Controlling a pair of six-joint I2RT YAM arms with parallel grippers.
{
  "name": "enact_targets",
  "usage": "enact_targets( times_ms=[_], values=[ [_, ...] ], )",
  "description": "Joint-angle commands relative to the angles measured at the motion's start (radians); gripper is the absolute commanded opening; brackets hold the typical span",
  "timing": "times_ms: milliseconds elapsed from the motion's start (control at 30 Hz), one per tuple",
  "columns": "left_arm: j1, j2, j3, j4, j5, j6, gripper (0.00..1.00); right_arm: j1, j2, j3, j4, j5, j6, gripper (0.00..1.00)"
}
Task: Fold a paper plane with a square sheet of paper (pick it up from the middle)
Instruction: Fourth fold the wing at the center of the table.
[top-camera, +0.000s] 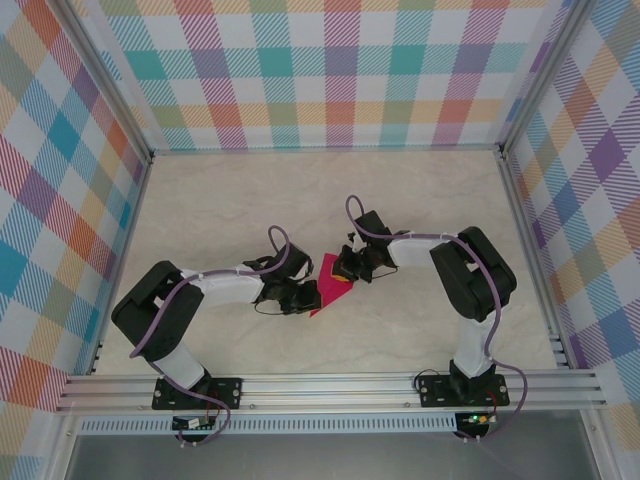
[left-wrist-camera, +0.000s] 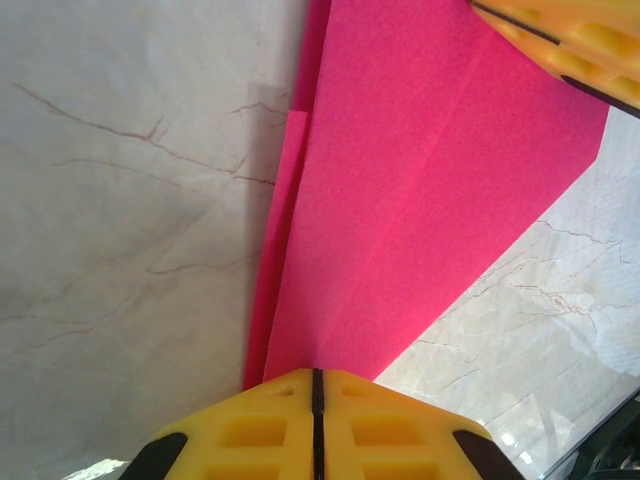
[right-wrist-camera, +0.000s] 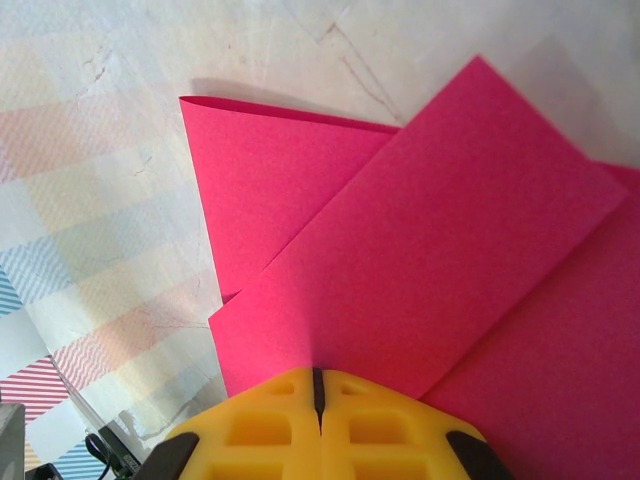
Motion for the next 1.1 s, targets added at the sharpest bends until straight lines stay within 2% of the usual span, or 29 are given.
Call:
enact_targets(
  times_ms=[0, 533, 700, 1067],
  values=[
    [-0.013, -0.003, -0.027, -0.085, -0.014, 0.005, 0.08, 0.006, 0.102, -0.037, -0.089, 0.138, 0.004, 0.03],
    [-0.013, -0.018, -0.070, -0.112, -0.040, -0.001, 0.04, 0.006, 0.107, -0.037, -0.099, 0.149, 0.004, 0.03],
    [-0.011, -0.041, -0.104, -0.157, -0.040, -0.003, 0.04, 0.006, 0.106, -0.034, -0.104, 0.155, 0.003, 0.03],
    [-0.013, -0.130, -0.144, -0.150, -0.027, -0.023, 0.03, 0.006, 0.113, -0.035, -0.110, 0.162, 0.004, 0.03]
  ],
)
